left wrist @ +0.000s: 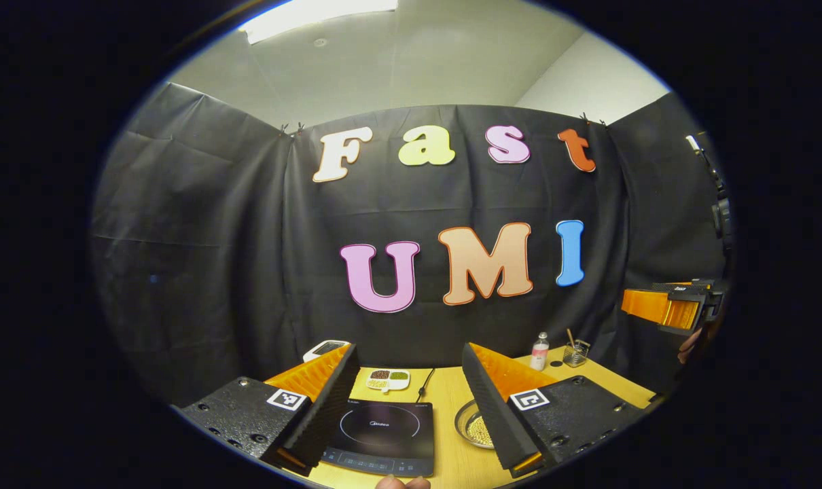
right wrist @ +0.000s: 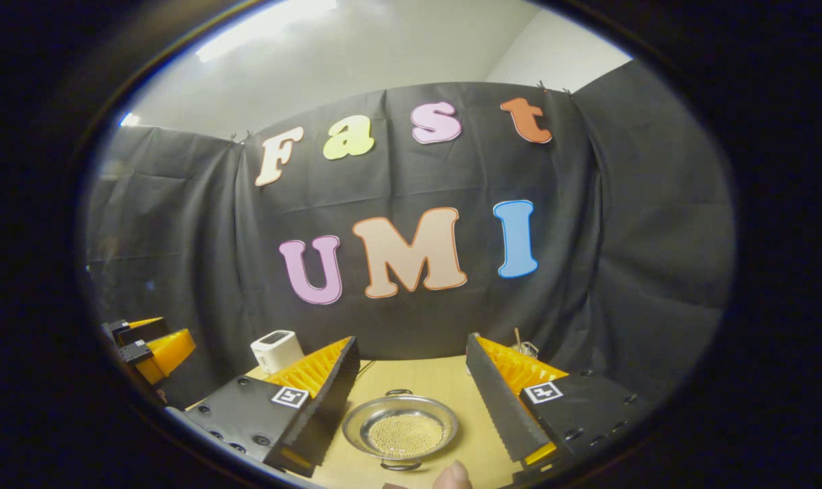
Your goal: First push the handle of the pot to place it horizontally, then grasp the pot with both hands and set it on the induction cooktop.
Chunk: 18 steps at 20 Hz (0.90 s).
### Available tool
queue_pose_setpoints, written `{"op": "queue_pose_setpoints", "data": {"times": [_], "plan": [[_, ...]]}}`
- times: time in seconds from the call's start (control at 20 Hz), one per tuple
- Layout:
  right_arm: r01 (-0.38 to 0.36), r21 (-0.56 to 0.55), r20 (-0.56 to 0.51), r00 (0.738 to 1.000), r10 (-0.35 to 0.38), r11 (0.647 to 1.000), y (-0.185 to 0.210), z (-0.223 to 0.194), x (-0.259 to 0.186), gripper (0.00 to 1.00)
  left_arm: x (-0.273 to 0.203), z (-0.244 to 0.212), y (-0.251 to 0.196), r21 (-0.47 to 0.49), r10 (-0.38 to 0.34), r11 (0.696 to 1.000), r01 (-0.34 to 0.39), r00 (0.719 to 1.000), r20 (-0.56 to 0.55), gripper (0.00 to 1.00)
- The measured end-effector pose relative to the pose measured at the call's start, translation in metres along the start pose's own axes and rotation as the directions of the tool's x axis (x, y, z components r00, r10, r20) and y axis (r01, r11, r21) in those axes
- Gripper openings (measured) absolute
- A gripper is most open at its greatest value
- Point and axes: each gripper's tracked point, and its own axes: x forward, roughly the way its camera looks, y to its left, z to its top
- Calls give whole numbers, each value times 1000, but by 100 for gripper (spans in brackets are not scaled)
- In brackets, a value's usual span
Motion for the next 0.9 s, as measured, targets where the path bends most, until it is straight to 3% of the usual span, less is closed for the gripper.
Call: {"op": "queue_pose_setpoints", "data": {"times": [0.15, 0.35, 0.5, 0.6, 0.7, 0.75, 0.8, 0.9], "plan": [[1, 0, -10, 1000, -1, 1000, 0, -3, -1, 92, -2, 0, 2, -5, 5, 1000, -5, 1000, -1, 90], [-2, -16, -43, 999, 2, 1000, 4, -11, -3, 92, -3, -1, 4, -10, 2, 1000, -2, 1000, -4, 93], [2, -43, -66, 998, -5, 999, 6, -15, -6, 61, -4, -4, 6, -12, -2, 1000, 2, 1000, -4, 93], [31, -63, -64, 997, -35, 998, 3, -15, -8, 35, -5, -4, 9, -14, -4, 1000, 4, 1000, -1, 90], [10, -42, -79, 997, -13, 999, 13, -19, -6, 9, -5, -4, 12, -14, -5, 1000, 5, 1000, -1, 93], [10, -43, -104, 994, -14, 999, 13, -27, -6, 16, -5, -5, 13, -14, -6, 1000, 6, 1000, -1, 93], [6, -38, -122, 992, -10, 999, 14, -31, -6, 6, -5, -5, 14, -16, -8, 1000, 8, 1000, -2, 93], [13, -21, -146, 989, -16, 1000, 16, -33, -8, 0, -6, -6, 18, -13, -10, 1000, 10, 1000, 0, 93]]}}
